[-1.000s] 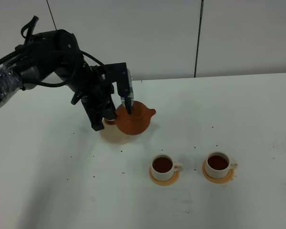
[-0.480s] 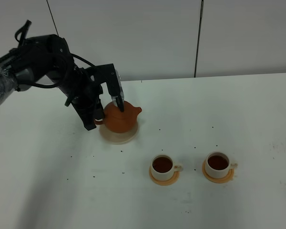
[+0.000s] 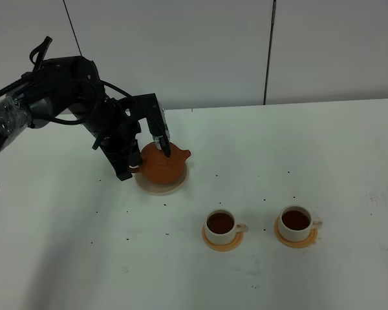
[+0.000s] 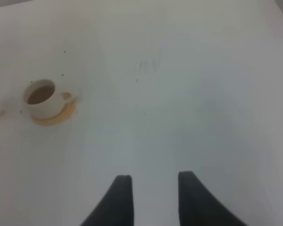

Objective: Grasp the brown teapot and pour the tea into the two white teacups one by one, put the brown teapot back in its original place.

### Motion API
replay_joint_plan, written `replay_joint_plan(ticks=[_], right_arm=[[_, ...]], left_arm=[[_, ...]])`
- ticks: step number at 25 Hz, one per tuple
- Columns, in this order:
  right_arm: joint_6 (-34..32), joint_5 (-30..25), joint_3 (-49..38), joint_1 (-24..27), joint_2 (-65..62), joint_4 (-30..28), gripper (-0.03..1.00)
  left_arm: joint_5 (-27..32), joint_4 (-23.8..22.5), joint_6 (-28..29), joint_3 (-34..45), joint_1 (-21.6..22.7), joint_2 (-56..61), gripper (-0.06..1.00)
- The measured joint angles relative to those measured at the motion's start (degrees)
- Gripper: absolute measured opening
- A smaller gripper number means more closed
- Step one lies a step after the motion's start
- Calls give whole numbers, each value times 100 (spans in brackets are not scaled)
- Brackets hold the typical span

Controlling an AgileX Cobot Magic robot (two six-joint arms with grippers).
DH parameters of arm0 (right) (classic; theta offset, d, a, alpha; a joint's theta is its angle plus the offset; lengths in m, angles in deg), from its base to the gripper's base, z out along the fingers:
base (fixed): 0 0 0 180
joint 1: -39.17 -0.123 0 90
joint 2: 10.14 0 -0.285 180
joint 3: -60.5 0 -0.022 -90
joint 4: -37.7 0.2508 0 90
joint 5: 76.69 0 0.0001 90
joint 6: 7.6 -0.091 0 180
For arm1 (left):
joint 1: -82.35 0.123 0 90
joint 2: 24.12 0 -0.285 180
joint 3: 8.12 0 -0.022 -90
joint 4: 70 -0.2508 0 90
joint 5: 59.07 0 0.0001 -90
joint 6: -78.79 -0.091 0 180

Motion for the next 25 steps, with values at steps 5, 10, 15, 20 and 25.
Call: replay_joint_plan(ticks=[5,10,15,20,25], right_arm=[[0,0,0,0,0,0,23],[0,0,0,0,0,0,24],[0,0,0,0,0,0,24],[0,0,0,0,0,0,24],[0,0,0,0,0,0,24]], left_arm=[[0,0,4,0,0,0,17],[29,0,44,0,0,-43,17],[41,-7,80,0,0,-86,17],[70,-7,121,0,0,-97,17],[83,-102,150,0,0,-114,17]])
